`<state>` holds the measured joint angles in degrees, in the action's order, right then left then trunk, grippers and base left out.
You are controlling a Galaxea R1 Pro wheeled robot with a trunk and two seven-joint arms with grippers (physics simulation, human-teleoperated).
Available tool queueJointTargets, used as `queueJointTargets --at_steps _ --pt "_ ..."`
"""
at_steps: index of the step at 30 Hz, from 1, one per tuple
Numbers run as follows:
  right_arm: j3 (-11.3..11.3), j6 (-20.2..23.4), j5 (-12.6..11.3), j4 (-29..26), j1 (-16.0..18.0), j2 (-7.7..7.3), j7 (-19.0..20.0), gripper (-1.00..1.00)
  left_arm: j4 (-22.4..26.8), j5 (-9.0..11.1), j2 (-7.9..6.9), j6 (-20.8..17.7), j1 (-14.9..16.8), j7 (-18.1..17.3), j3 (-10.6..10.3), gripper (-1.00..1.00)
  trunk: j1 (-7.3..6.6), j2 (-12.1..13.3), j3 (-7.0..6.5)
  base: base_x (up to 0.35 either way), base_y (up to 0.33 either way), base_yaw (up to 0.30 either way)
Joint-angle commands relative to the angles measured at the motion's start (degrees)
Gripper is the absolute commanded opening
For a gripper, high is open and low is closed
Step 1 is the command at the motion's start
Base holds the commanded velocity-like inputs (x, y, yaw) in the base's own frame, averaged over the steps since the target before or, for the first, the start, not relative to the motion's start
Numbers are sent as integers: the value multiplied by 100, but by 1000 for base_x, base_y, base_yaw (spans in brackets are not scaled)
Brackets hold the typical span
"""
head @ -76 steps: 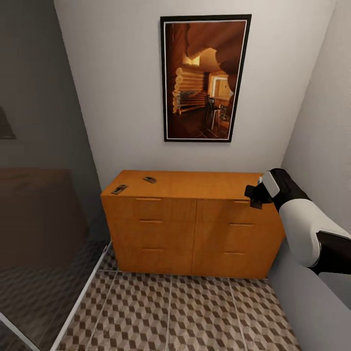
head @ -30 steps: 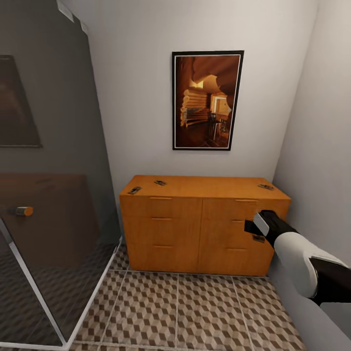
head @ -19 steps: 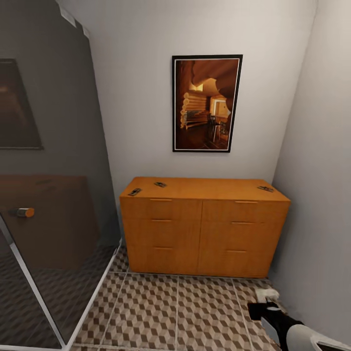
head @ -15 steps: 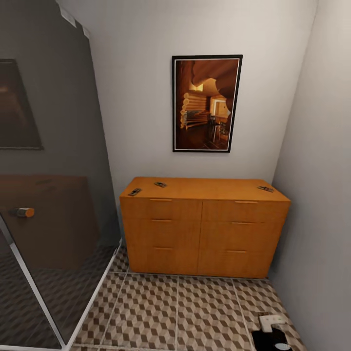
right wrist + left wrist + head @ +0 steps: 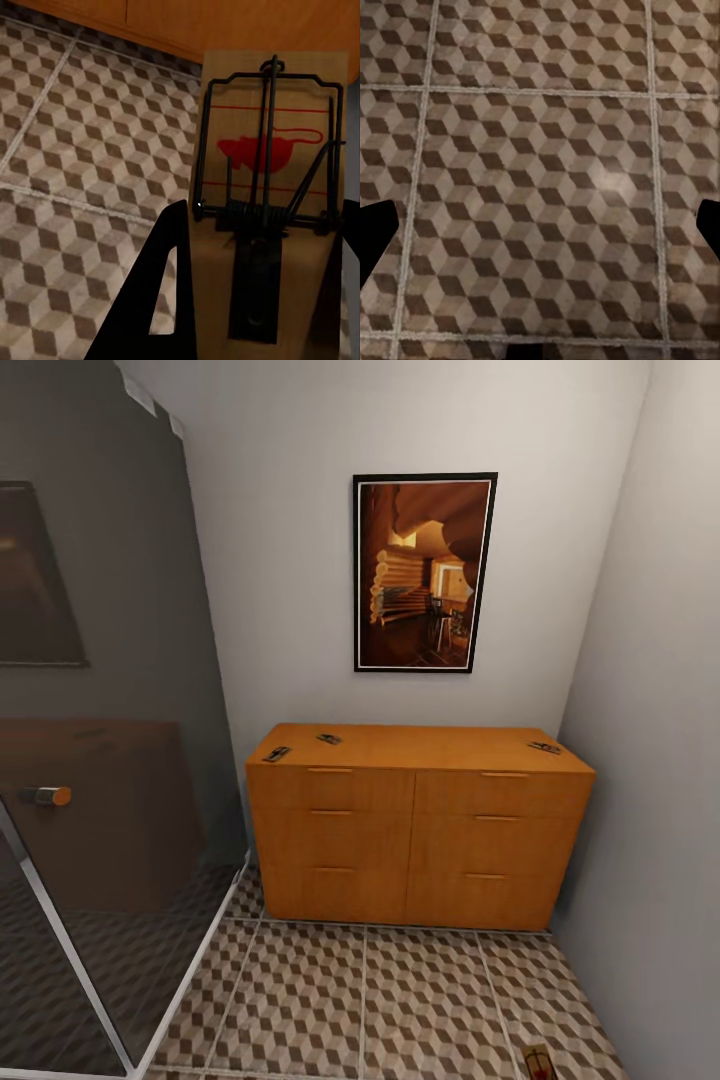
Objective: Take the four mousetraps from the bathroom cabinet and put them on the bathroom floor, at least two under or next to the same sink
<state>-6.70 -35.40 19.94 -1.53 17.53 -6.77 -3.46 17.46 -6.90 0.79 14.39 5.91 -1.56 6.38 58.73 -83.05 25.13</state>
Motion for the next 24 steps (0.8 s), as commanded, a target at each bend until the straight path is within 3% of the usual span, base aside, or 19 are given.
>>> queueJointTargets --at_steps 1,3,4,5,7,8,10,12,15,17,24 --pt "-40 -31 61 10 0 0 -23 -100 451 -57 40 -449 18 -26 49 100 0 -3 7 0 0 0" --pt "-41 -40 65 14 -7 0 -23 -100 931 -54 61 -1020 51 -36 48 100 0 -3 7 0 0 0" --pt "-41 -45 67 17 -15 0 -23 -100 1390 -52 74 -1631 99 -45 48 100 0 -3 7 0 0 0" --pt "-41 -47 68 18 -18 0 -23 -100 1608 -49 80 -1936 126 -52 48 100 0 -3 7 0 0 0" --pt "-41 -52 71 20 -27 0 -23 -100 2708 -45 99 -3370 324 -86 47 100 0 -3 7 0 0 0" --pt "-41 -53 71 21 -28 0 -23 -100 2946 -43 98 -3666 437 -96 47 100 0 -3 7 0 0 0" --pt "-41 -51 71 21 -29 0 -23 -100 3110 -42 98 -3917 580 -111 47 100 0 -3 7 0 0 0" --pt "-40 -48 71 21 -30 0 -23 -100 3312 -43 97 -4586 995 -154 47 100 0 -3 7 0 0 0" --pt "-38 -47 72 24 -30 0 -23 -100 3398 -44 99 -5141 1312 -168 47 100 0 -3 7 0 0 0" --pt "-39 -47 72 26 -30 0 -23 -100 3496 -44 105 -5683 1702 -175 47 100 0 -3 7 0 0 0" --pt "-34 -46 76 26 -30 0 -23 -100 3930 -40 122 -6980 2561 -178 37 100 0 -3 7 0 0 0"
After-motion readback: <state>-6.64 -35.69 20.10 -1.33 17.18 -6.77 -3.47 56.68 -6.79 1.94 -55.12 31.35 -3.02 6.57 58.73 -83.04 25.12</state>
